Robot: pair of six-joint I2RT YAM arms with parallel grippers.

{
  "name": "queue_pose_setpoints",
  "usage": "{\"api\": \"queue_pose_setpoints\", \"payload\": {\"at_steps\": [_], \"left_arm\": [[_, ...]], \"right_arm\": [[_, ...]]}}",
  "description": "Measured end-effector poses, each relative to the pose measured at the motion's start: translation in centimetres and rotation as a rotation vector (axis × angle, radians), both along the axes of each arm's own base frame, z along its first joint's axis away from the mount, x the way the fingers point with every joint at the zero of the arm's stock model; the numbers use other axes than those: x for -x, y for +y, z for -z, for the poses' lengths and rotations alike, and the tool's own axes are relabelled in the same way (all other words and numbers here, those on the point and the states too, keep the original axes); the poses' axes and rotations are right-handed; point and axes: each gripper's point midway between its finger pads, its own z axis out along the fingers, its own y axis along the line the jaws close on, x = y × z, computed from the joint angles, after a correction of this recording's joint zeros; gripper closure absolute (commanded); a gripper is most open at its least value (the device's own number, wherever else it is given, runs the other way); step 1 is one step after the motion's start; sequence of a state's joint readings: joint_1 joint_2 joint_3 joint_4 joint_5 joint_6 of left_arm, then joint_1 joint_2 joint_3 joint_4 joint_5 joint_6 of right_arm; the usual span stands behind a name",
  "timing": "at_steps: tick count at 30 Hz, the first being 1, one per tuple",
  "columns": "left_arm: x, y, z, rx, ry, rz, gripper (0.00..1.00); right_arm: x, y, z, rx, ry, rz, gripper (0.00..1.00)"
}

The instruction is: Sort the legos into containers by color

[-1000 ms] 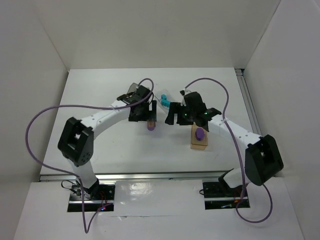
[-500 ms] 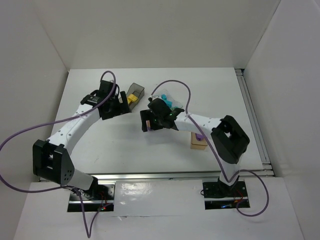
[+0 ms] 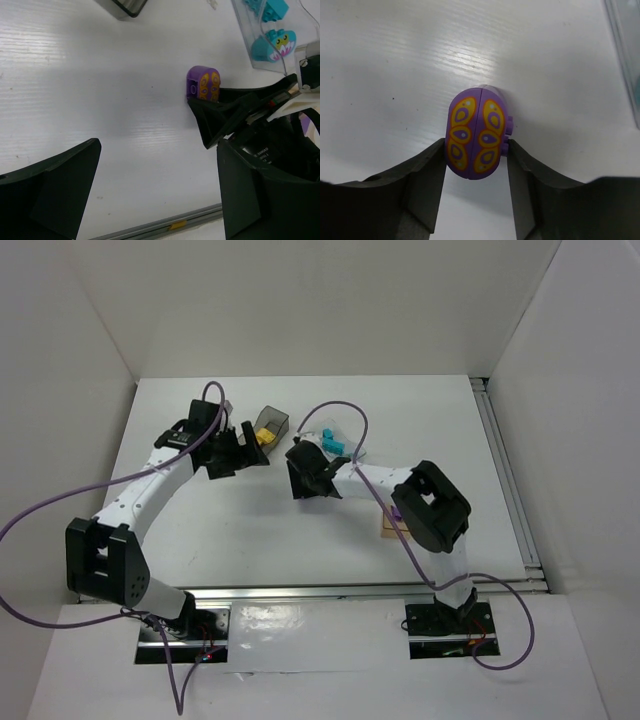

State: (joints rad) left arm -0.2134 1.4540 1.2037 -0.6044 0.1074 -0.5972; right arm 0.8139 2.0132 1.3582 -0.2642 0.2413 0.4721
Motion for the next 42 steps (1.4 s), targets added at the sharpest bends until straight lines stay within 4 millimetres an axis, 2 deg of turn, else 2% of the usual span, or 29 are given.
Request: {"api": "queue_pose_setpoints", "payload": {"at_steps": [3,8,10,15,19,25,28,34,35,38,39,42], "left_arm": [[-0.2,-1.2,-0.2,0.052,-0.011,0.062,0.00],[0.0,-4.7,-0.1,0.214,-0.015,0.246,0.00],[0.6,-5.9,0.5,0.281,-0.011,0.306,0.00],[3.3,-8.3,1.9,0.447,0.026,0.436,0.00],[4.1,-10.1,1.6,0.523,0.019,0.522,0.01],[4.1,-12.1,0.7,0.591,-0.016,0.600,0.15],[3.8,-12.5,1.0,0.620,-0.007,0.604,0.24],[3.7,-12.9,1.7,0.633,0.017,0.597,0.33],[3.6,-12.9,1.6,0.634,0.013,0.598,0.39],[3.5,-13.2,1.4,0.645,0.002,0.610,0.44],[3.5,-13.3,1.4,0.652,0.003,0.613,0.53],[3.7,-13.6,1.3,0.674,0.007,0.623,0.63]], "right_arm": [[0.4,-0.3,-0.2,-0.006,-0.032,-0.051,0.49],[3.8,-2.3,-1.7,-0.028,-0.075,-0.204,0.49],[5.2,-3.1,-3.6,-0.066,-0.111,-0.246,0.49],[6.0,-2.7,-8.6,-0.183,-0.233,-0.307,0.49],[6.3,-2.2,-10.2,-0.228,-0.268,-0.339,0.49],[6.9,-2.2,-9.5,-0.234,-0.251,-0.363,0.49],[7.1,-2.1,-9.5,-0.236,-0.247,-0.368,0.50],[7.1,-2.1,-9.9,-0.245,-0.255,-0.371,0.50],[7.2,-2.1,-10.1,-0.248,-0.259,-0.371,0.50],[7.2,-2.1,-10.8,-0.259,-0.273,-0.372,0.50],[7.2,-2.1,-11.0,-0.261,-0.276,-0.371,0.50],[7.2,-2.2,-11.0,-0.259,-0.276,-0.371,0.50]]}}
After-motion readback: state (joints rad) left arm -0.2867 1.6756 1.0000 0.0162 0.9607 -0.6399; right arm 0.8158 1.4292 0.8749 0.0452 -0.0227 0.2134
